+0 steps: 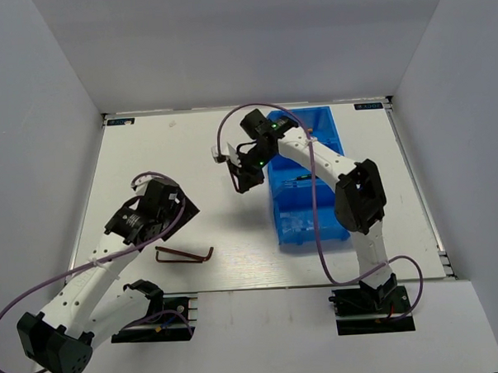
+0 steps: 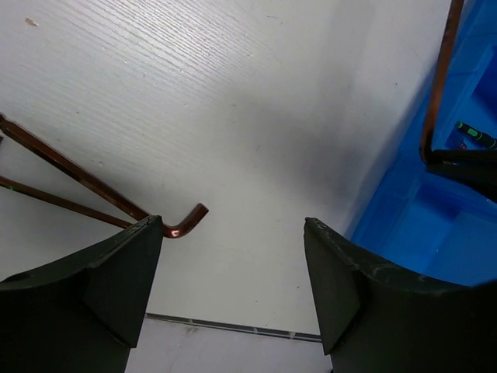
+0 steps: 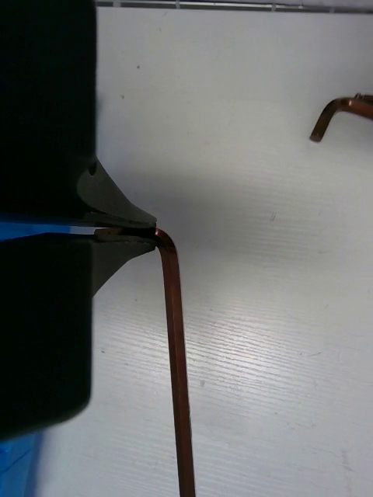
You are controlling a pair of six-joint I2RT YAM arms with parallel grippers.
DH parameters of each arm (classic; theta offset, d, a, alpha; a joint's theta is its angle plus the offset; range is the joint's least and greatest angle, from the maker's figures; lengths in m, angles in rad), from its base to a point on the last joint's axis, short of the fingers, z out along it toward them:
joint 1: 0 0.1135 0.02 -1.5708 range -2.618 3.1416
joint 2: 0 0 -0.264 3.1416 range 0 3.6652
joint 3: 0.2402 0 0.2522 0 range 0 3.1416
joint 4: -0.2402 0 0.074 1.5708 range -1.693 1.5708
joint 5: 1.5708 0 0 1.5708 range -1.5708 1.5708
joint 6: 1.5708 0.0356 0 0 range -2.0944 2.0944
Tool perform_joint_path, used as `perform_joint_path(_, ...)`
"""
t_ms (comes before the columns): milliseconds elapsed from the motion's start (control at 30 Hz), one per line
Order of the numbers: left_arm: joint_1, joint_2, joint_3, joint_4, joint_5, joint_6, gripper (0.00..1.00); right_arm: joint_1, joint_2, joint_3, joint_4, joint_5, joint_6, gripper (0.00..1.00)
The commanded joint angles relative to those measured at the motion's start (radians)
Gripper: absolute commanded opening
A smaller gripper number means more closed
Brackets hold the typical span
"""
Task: Sort the tools into containers
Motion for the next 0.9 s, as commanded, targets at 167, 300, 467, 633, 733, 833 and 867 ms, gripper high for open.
perform_joint_path(167,-0.001,0.003,-0.009,0.044,0.031,0.011,0.83,-0.008,-0.131,-0.044,-0.113,-0.053,-0.071,0.00)
perform_joint_path(300,-0.001,-0.020,-0.029,0.044,0.031,0.011,0.83,-0.026,-0.224,-0.118,-0.143,-0.018,-0.158,0.00)
perform_joint_path(467,-0.001,0.009,-0.048,0.064,0.042,-0.009,0.83,-0.091,-0.480,-0.345,-0.127,0.005,-0.272,0.00)
perform_joint_path(633,-0.001,0.060,-0.080,0.146,0.096,-0.009,0.82,-0.170,-0.677,-0.608,-0.135,-0.007,-0.471,0.00)
perform_joint_path(733,-0.001,0.100,-0.080,0.179,0.107,-0.009,0.82,-0.228,-0.766,-0.696,-0.167,0.014,-0.594,0.00)
perform_joint_path(833,-0.001,0.132,-0.080,0.179,0.107,0.000,0.82,-0.278,-0.813,-0.797,-0.128,0.016,-0.664,0.00)
perform_joint_path(867,-0.001,0.132,-0.080,0.179,0.107,0.009,0.82,-0.289,-0.818,-0.817,-0.115,0.014,-0.665,0.00)
